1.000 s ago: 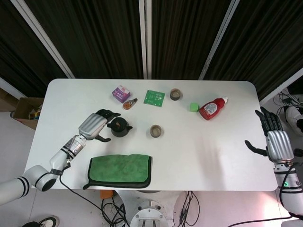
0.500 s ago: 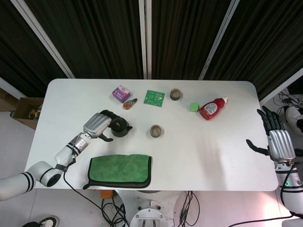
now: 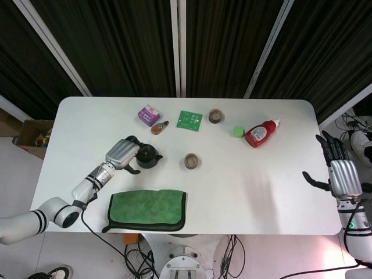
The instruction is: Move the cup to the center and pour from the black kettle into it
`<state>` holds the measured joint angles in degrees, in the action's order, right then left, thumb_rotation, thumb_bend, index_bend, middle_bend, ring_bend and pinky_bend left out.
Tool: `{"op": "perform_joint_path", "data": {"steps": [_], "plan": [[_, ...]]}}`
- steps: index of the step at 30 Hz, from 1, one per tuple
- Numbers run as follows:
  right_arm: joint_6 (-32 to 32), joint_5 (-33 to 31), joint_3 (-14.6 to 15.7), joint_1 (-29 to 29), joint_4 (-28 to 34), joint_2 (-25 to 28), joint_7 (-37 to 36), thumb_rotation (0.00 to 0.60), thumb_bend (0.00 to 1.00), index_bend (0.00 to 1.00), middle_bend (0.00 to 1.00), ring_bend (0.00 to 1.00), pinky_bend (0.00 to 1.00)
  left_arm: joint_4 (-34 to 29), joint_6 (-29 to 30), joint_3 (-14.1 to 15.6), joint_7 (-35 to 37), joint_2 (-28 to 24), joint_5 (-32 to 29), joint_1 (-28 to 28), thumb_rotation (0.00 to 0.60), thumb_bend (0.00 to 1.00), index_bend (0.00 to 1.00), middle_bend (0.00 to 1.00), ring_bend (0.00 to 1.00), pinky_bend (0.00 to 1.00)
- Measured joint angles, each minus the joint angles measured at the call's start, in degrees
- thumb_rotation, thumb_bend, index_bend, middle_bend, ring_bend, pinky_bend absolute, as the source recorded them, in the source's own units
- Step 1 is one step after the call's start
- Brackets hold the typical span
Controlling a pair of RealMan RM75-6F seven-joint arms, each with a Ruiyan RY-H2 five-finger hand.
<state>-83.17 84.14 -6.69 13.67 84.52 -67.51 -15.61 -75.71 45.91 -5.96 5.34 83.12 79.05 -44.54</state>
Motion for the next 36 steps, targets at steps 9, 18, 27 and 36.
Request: {"op": "perform_joint_path", "data": {"steps": [9, 18, 27, 36], "plan": [[0.2, 0.3, -0.3, -0.2, -0.4, -0.2, -0.1, 0.600, 0.18, 0.00, 0.00, 0.00, 0.00, 0.6, -0.6, 0.5, -0.5, 0.6, -0.9, -0.1, 0.598, 0.02, 0.39, 0.45, 0.36, 0.18], [0.3, 0.2, -0.7, -0.4, -0.6, -0.5, 0.1, 0.600, 0.18, 0.00, 0.00, 0.00, 0.00, 1.2, -1.3, 0.7, -0.3, 0.9, -0.9, -0.7, 0.592, 0.02, 0.44, 0.52, 0.43, 0.18], [0.6, 0.2, -0.9, -0.4, -1.0, -0.7, 0.0, 0.600, 0.18, 0.00, 0.00, 0.00, 0.00, 1.3, -1.7, 0.9, -0.2, 0.6, -1.1, -1.0, 0.570, 0.02, 0.54, 0.64, 0.54, 0.18], [0.7, 0.2, -1.1, -0.5, -1.7, -1.2, 0.5, 0.600, 0.18, 0.00, 0.00, 0.00, 0.00, 1.1, -2.3, 1.0, -0.3, 0.5, -1.5, -1.3, 0.567, 0.02, 0.59, 0.70, 0.59, 0.18]]}}
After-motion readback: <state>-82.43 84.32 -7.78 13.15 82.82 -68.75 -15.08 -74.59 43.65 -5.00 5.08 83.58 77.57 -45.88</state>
